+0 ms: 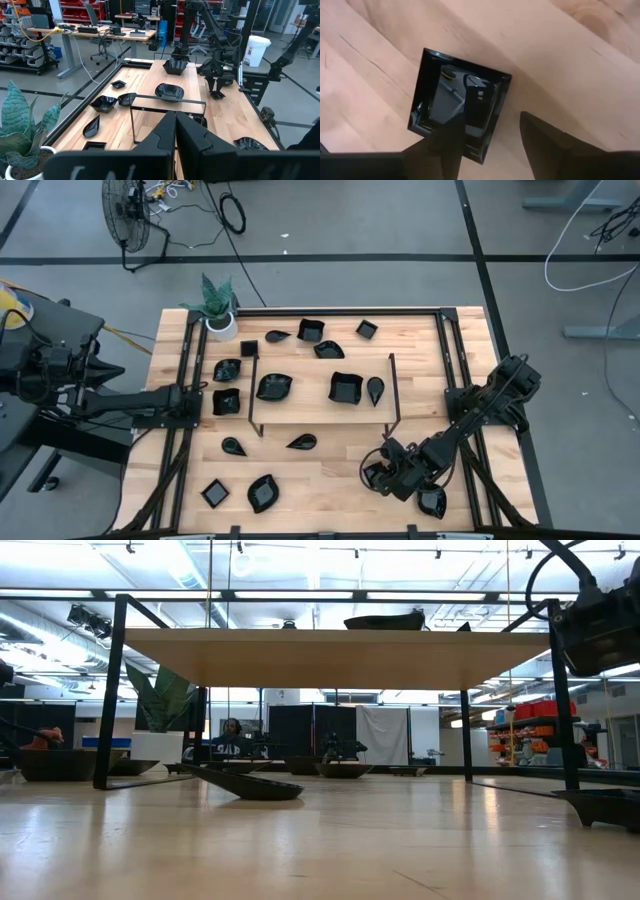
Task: Pick & Place Mini shaped plates
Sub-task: Put the square plate on the shelf
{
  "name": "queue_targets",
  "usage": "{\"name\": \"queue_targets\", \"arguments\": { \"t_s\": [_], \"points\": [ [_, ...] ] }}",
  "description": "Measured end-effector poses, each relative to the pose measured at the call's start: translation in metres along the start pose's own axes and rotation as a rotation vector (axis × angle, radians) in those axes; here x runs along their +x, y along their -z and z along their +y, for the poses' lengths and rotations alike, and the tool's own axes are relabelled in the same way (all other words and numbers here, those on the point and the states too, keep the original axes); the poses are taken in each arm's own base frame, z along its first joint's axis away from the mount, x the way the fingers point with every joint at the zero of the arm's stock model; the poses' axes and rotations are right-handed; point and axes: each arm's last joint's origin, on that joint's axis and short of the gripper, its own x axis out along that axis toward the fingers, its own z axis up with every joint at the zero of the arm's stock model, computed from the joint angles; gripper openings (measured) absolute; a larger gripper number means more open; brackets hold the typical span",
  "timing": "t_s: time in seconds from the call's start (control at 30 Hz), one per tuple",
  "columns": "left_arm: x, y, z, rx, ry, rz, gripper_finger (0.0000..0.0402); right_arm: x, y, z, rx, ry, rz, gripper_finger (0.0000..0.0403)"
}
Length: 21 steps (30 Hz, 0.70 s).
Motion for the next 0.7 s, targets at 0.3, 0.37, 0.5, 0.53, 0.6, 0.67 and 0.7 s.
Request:
{"name": "queue_targets", "arguments": {
  "t_s": [0.3,0.37,0.5,0.53,0.6,0.67,0.7],
  "points": [
    [0.0000,0.0000,0.0000,0.000,0.000,0.000,0.0018,0.0000,0.0003,0.0016,0.000,-0.016,0.009,0.0110],
    [0.0000,0.0000,0.0000,0.000,0.000,0.000,0.0018,0.0000,0.0005,0.0017,0.000,-0.017,0.014,0.0095],
    [0.0000,0.0000,0.0000,0.000,0.000,0.000,0.0018,0.0000,0.0005,0.0017,0.000,-0.016,0.017,0.0068],
    [0.0000,0.0000,0.0000,0.000,0.000,0.000,0.0018,0.0000,0.0006,0.0017,0.000,-0.016,0.018,0.0062],
    [0.0000,0.0000,0.0000,0.001,0.000,0.000,0.0018,0.0000,0.0006,0.0017,0.000,-0.016,0.019,0.0050],
    [0.0000,0.0000,0.0000,0.000,0.000,0.000,0.0018,0.0000,0.0007,0.0017,0.000,-0.016,0.019,0.0040],
    [0.0000,0.0000,0.0000,0.000,0.000,0.000,0.0018,0.0000,0.0006,0.0017,0.000,-0.016,0.019,0.0036]
  ]
}}
